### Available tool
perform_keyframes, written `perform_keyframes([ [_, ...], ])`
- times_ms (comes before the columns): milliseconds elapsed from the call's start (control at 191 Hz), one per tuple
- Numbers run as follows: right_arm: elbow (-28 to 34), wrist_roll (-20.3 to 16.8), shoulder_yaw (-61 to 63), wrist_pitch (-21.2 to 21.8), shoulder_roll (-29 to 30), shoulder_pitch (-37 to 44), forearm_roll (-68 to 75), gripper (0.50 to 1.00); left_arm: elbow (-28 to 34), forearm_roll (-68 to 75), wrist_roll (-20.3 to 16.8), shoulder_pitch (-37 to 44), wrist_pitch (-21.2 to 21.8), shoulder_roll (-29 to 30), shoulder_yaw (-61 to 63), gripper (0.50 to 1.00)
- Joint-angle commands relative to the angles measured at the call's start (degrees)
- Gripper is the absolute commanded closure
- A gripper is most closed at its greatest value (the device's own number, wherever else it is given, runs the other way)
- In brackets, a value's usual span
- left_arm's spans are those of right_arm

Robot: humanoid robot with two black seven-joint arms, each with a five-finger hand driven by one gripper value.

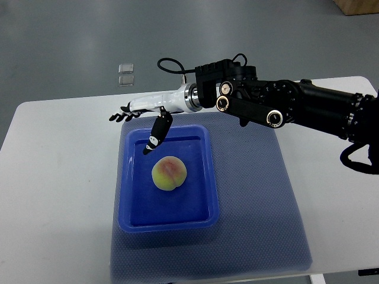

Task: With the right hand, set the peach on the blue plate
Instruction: 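Open the right hand to release the peach and withdraw upward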

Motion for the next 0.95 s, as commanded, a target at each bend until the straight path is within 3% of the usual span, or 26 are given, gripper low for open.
perform_keyframes([
  [0,-0.03,0.09,8.34,-0.64,-3.03,-3.35,2.64,0.570,-0.09,0.00,0.00,0.01,0.00,0.00,0.09,0.500],
  [79,0.05,0.35,13.09,-0.64,-5.76,-6.52,5.54,0.570,-0.26,0.00,0.00,0.01,0.00,0.00,0.18,0.500],
  [84,0.05,0.70,20.31,-0.56,-8.19,-10.87,10.59,0.568,-0.35,0.08,0.00,0.01,0.00,0.00,0.18,0.500],
  [131,0.05,1.05,26.61,-0.21,-9.27,-14.94,14.85,0.568,-0.44,0.08,0.00,0.01,0.00,0.00,0.18,0.500],
  [178,0.05,1.05,26.62,-0.21,-9.27,-14.95,14.86,0.568,-0.44,0.08,0.00,0.01,0.00,0.00,0.18,0.500],
  [183,-0.03,1.31,33.15,-0.21,-9.62,-18.96,18.77,0.568,-0.53,0.17,0.00,0.01,0.00,0.00,0.27,0.500],
  [320,-1.97,1.75,47.97,-0.91,-9.01,-28.13,27.07,0.568,-0.44,0.08,0.00,0.01,0.00,0.00,0.27,0.500],
  [372,-1.97,1.76,47.98,-0.91,-9.01,-28.14,27.08,0.568,-0.44,0.08,0.00,0.01,0.00,0.00,0.27,0.500],
  [377,-3.19,2.89,53.29,-1.34,-8.23,-31.79,31.34,0.568,-0.44,0.08,0.00,0.01,0.00,0.00,0.27,0.500],
  [440,-4.78,4.74,57.91,-2.49,-7.34,-35.25,36.03,0.568,-0.53,0.08,0.00,0.01,0.00,0.00,0.27,0.500],
  [671,-13.74,8.52,60.11,-2.84,-3.91,-38.86,42.37,0.568,-0.88,0.17,0.00,0.01,0.00,0.00,0.36,0.500],
  [943,-14.45,8.61,59.67,-2.31,-2.77,-39.65,43.16,0.568,-1.23,0.17,0.00,0.01,0.00,0.00,0.36,0.500],
])
